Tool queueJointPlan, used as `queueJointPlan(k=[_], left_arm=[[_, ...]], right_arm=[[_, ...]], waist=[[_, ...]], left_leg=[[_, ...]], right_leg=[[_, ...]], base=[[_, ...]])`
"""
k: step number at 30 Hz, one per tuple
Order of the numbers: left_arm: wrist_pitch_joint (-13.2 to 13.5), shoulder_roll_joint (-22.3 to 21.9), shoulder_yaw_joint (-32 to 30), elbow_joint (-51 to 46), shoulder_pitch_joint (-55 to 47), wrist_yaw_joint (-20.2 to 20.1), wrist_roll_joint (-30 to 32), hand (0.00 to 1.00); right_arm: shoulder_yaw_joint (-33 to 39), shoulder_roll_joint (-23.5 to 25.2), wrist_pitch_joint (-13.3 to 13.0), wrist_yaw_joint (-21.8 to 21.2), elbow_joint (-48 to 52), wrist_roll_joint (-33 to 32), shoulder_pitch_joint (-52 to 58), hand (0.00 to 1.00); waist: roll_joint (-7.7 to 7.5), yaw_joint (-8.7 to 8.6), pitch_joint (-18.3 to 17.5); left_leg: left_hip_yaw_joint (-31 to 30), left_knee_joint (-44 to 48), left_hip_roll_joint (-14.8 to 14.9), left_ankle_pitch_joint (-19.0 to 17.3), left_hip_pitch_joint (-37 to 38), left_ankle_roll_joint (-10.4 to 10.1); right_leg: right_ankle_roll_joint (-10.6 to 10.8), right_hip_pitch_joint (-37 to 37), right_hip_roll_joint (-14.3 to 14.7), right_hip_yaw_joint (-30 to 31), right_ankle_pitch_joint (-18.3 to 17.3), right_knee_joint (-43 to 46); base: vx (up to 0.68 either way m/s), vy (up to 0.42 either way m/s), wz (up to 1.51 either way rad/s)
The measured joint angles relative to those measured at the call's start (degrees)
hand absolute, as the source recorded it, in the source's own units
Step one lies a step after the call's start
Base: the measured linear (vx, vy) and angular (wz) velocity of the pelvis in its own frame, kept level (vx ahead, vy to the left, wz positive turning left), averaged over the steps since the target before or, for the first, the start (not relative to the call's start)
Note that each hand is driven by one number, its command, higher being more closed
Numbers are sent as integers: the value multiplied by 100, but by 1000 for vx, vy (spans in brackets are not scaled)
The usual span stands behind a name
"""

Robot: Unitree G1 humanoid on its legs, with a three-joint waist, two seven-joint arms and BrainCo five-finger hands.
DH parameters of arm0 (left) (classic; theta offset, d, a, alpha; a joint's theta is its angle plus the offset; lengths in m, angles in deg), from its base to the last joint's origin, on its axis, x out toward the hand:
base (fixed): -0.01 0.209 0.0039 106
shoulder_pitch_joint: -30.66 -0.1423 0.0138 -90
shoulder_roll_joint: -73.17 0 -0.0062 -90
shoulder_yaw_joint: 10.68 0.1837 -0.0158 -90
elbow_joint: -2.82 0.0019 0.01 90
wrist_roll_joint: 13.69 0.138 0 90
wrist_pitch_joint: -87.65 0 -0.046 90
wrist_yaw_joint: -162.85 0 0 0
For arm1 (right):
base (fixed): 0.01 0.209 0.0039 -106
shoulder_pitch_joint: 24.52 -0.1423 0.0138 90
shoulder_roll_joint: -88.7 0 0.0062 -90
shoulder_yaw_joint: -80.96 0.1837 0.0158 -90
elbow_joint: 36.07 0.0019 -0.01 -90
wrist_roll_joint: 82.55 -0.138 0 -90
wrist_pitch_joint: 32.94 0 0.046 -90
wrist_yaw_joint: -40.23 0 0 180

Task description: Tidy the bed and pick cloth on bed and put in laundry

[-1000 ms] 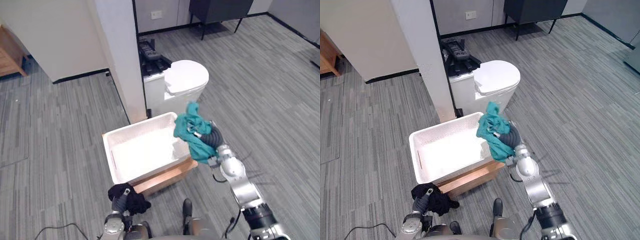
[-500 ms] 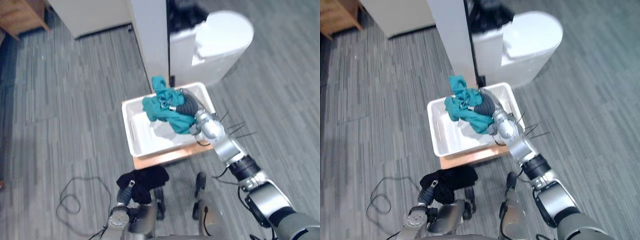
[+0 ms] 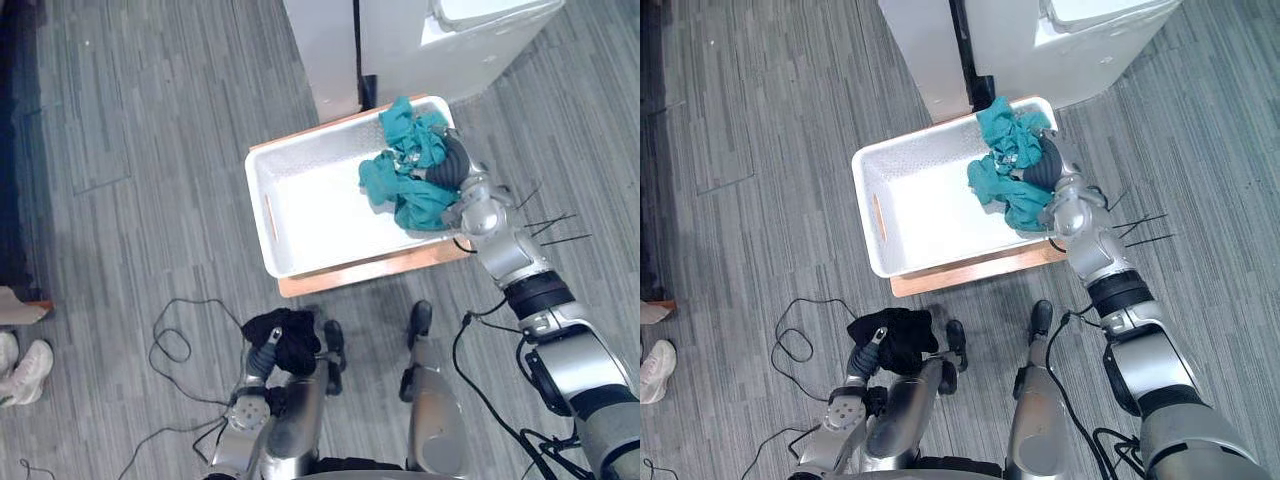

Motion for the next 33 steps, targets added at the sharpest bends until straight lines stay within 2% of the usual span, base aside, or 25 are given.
queueJointPlan(k=[2, 3, 4, 6, 8, 10, 12, 15, 18, 20, 23, 26, 28, 33], left_arm=[[6, 12, 1, -358, -108, 0, 7, 100], [11, 95, 6, -584, -211, -5, 35, 100], [8, 200, -11, -759, -312, -17, 47, 100], [-5, 294, -26, -1025, -462, -32, 53, 100], [-24, 301, -29, -1304, -537, -45, 44, 100], [-30, 303, -77, -1899, -600, -43, 24, 100], [-32, 316, -113, -2439, -452, -38, -13, 100], [-26, 411, -544, -3422, -251, 32, -31, 100], [-22, 711, -1100, -3688, 528, 308, -138, 100], [-21, 930, -1388, -3684, 1193, 561, -144, 100], [23, 1249, -1435, -3404, 2210, 859, -143, 100], [19, 1682, -1437, -2624, 3186, 1096, -140, 100], [-19, 2016, -1376, -1858, 3862, 1247, -131, 100], [-119, 2112, -924, -1140, 4187, 1218, -121, 100]], right_arm=[[163, 157, 0, 111, 583, 336, 638, 0], [253, 313, -5, 195, 961, 563, 1081, 0], [311, 485, -18, 237, 1232, 792, 1449, 0], [362, 662, -23, 312, 1515, 996, 1968, 0], [621, 869, -8, 383, 1672, 1204, 2563, 0], [962, 1102, 18, 489, 1898, 1349, 3181, 0], [1137, 1204, 20, 575, 2006, 1415, 3481, 0], [1192, 1453, 33, 603, 2020, 1502, 3878, 0], [1253, 1480, 107, 603, 2019, 1497, 4232, 0], [1311, 1481, 132, 601, 2007, 1491, 4385, 0], [1442, 1502, 148, 589, 1901, 1412, 4659, 0], [1431, 1597, 148, 555, 1761, 1264, 4853, 0], [1394, 1671, 144, 543, 1762, 1237, 5031, 0], [1319, 1669, 111, 444, 1762, 1057, 5408, 0]], waist=[[-9, -20, -11], [-130, -67, -86], [-226, -67, -241], [-225, -162, -452], [-245, -162, -691], [-318, -181, -1055], [-404, -237, -1177], [-621, -312, -1524], [-673, -365, -1719], [-649, -475, -1890], [-608, -508, -2091], [-601, -642, -2207], [-625, -793, -2247], [-713, -873, -2255]], left_leg=[[30, -46, 55, -75, 246, 5], [91, -105, 2, -75, 405, 1], [179, -90, -8, -108, 478, -53], [179, -115, 76, -122, 551, -93], [229, -174, 168, -141, 756, -186], [356, -309, 220, -149, 1012, -205], [396, -326, 225, -162, 1182, -221], [647, -464, 211, -175, 1453, -226], [780, -501, 201, -240, 1680, -253], [808, -511, 184, -242, 1708, -253], [835, -644, 162, -196, 1790, -313], [856, -707, 162, -146, 1850, -327], [880, -708, 159, -146, 1858, -328], [962, -710, 130, -147, 1875, -324]], right_leg=[[14, 257, 87, 72, -54, -25], [-3, 445, 29, 130, -420, -32], [171, 493, -15, 133, -641, -71], [181, 584, 54, 115, -656, -76], [200, 762, 122, 93, -685, -97], [195, 881, 183, 126, -707, -99], [195, 1020, 192, 131, -707, -103], [197, 1094, 207, 311, -705, -91], [228, 1225, 216, 401, -729, -78], [277, 1223, 203, 425, -767, -61], [276, 1228, 203, 433, -768, -62], [272, 1238, 214, 447, -766, -64], [265, 1237, 210, 471, -761, -79], [220, 1205, 198, 591, -727, -119]], base=[[-11, 9, -4], [31, -1, -2], [70, -35, -4], [95, -71, -7], [97, -48, -13], [88, -25, -24], [36, 11, -14], [-20, 25, -32], [-57, 13, -22], [-77, -8, -10], [-49, -17, -5], [-38, -22, -4], [-46, -7, -5], [-39, 7, -11]])
